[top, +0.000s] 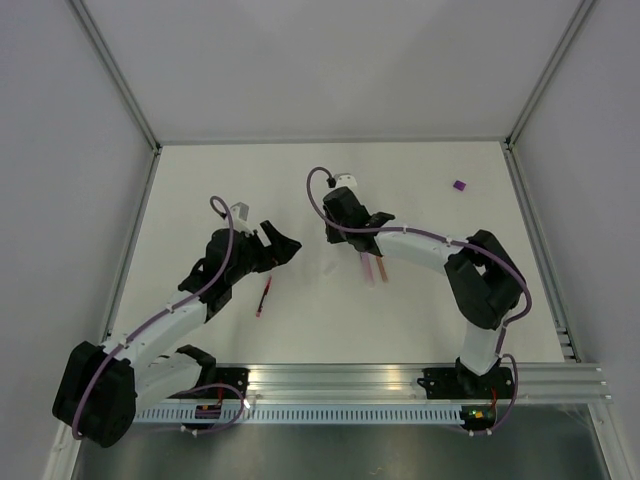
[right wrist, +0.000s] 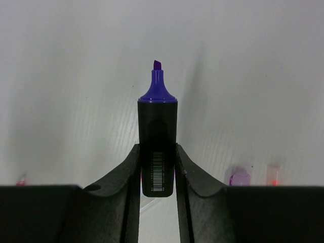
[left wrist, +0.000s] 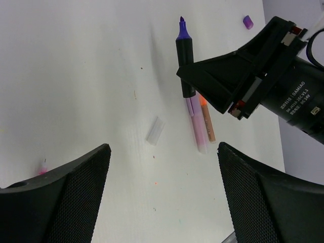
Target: Insert the pens into the pen caps
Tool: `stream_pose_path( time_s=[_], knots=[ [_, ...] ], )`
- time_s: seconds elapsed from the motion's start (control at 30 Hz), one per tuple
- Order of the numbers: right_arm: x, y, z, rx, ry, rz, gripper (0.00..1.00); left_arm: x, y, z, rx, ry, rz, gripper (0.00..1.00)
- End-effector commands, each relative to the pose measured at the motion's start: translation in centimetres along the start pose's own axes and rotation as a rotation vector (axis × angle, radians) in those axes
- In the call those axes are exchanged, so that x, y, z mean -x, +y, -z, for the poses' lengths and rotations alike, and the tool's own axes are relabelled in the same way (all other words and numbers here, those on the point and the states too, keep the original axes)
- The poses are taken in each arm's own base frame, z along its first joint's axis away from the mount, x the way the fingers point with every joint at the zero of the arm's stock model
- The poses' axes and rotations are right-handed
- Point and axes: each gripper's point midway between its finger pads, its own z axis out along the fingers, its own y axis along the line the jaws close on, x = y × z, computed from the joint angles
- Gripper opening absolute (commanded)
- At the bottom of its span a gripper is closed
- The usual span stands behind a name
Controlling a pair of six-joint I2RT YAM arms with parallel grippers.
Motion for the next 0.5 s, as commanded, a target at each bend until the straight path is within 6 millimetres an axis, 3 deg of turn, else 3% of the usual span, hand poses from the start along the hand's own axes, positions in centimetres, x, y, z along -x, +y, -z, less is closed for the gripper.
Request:
stream_pose_path(
  time_s=[0.0, 0.03, 0.47],
  knots=[
    [1.9, 1.4, 1.9, 0.1, -0.083, -0.035, 0.0, 3.1, -4.3, -0.1, -0.151, -0.052, -0.039, 0.9],
    [2.7, 1.9, 2.6, 0.131, -0.117, -0.056, 0.0, 3.3, -4.2, -0.2, -0.14, -0.059, -0.041, 0.89],
    [0.9, 6.8, 8.7, 0.374, -0.212, -0.071, 0.0, 3.7, -4.4, -0.7, -0.156, -0.083, 0.014, 0.82]
  ],
)
